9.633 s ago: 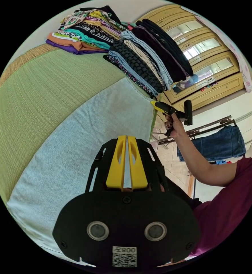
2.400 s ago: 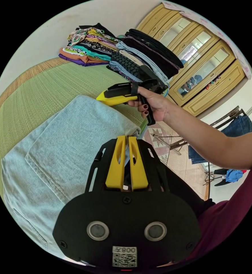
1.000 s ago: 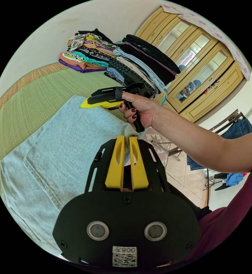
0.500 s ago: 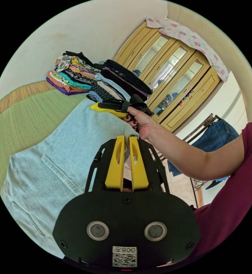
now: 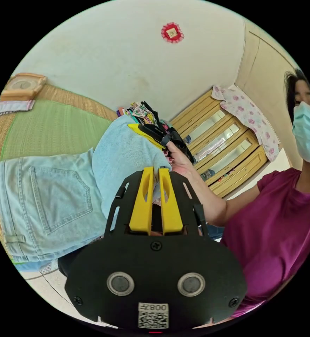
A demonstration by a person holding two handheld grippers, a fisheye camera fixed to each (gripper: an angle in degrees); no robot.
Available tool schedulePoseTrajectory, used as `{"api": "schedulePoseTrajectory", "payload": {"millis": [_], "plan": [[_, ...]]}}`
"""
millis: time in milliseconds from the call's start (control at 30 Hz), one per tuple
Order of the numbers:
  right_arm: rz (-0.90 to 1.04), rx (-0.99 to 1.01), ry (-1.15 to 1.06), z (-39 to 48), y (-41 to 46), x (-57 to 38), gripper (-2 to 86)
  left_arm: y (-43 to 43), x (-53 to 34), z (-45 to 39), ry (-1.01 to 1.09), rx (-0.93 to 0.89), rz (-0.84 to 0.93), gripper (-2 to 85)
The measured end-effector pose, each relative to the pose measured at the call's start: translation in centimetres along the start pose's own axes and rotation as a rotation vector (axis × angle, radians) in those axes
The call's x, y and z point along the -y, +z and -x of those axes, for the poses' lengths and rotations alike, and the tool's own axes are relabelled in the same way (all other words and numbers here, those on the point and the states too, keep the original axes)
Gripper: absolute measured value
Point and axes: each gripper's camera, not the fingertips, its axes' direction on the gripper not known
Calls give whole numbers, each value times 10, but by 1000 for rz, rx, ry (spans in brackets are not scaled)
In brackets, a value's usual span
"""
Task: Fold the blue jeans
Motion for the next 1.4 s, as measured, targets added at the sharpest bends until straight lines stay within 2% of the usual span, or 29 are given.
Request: {"api": "schedulePoseTrajectory", "payload": {"millis": [367,700,833,1100,1200,1267,1400], "plan": [[180,-102,-42,97,177,39,24,-208,-39,106,-260,10,-215,27],[378,-236,-127,151,307,58,48,-316,-75,152,-420,107,-254,31],[413,-197,-147,160,325,67,70,-348,-89,164,-492,102,-280,35],[472,-94,-224,194,333,92,70,-413,-81,131,-403,207,-372,73],[481,-52,-234,207,336,98,56,-413,-50,122,-320,242,-282,104],[485,-29,-254,217,336,101,43,-402,-28,121,-282,306,-150,83],[474,-106,-313,238,333,113,18,-414,-24,117,-323,349,-132,39]]}}
